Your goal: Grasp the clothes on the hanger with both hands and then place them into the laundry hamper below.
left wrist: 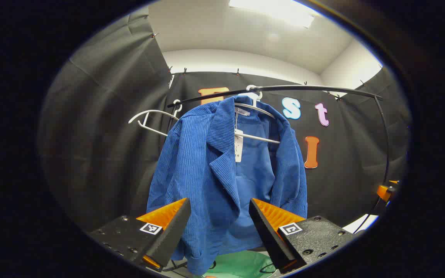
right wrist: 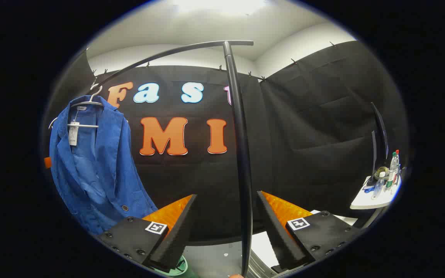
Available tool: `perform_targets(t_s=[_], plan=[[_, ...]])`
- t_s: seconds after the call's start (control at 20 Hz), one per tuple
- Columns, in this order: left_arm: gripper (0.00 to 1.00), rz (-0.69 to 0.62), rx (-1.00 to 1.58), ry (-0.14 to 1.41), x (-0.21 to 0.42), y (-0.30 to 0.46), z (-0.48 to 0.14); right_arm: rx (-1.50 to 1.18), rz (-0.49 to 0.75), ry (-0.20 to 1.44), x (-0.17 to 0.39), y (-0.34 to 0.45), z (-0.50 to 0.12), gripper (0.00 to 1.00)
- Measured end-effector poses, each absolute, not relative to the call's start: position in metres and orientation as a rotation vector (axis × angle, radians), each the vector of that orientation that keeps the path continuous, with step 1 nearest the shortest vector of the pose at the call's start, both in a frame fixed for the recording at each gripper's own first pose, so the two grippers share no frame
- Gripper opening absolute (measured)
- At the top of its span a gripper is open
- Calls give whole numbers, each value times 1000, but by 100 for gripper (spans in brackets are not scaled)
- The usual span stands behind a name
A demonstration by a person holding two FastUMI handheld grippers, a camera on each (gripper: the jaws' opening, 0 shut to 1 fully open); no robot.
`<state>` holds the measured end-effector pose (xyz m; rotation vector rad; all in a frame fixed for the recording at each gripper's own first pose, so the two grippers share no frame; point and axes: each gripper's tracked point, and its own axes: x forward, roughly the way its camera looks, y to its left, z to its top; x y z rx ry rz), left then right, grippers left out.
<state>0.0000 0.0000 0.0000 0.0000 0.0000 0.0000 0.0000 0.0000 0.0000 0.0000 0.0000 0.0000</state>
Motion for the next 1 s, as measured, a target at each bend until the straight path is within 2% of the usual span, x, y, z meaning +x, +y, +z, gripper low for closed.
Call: perform_targets(t_s=[0.05,0.1,0.25,0.55,0.6,0.65,0.8,0.85,0.9,0.95,1.0], plan=[[92,1,1,2,0,0,0,2,2,2,1,1,-1,89],[92,1,1,0,-1,-1,1,3,2,3,1,1,0,98],[95,1,-2,-5,-2,2,2,1,4,1,1,3,-1,98],[92,5,-3,0,-3,3,1,-10,16,6,-1,9,-5,98],[92,6,-3,1,-4,4,0,-8,18,8,0,11,-4,89],[92,8,-4,3,-4,5,0,-6,20,11,1,12,-5,98],[92,14,-14,7,-3,7,-2,6,35,21,2,19,-8,98],[92,17,-16,9,-2,8,-3,8,43,23,2,23,-8,89],[92,21,-15,10,-3,9,-3,9,50,25,3,27,-9,98],[92,25,-12,11,-3,10,-3,7,57,27,5,31,-10,98],[92,29,-10,12,-2,12,-3,4,65,32,5,35,-12,89]])
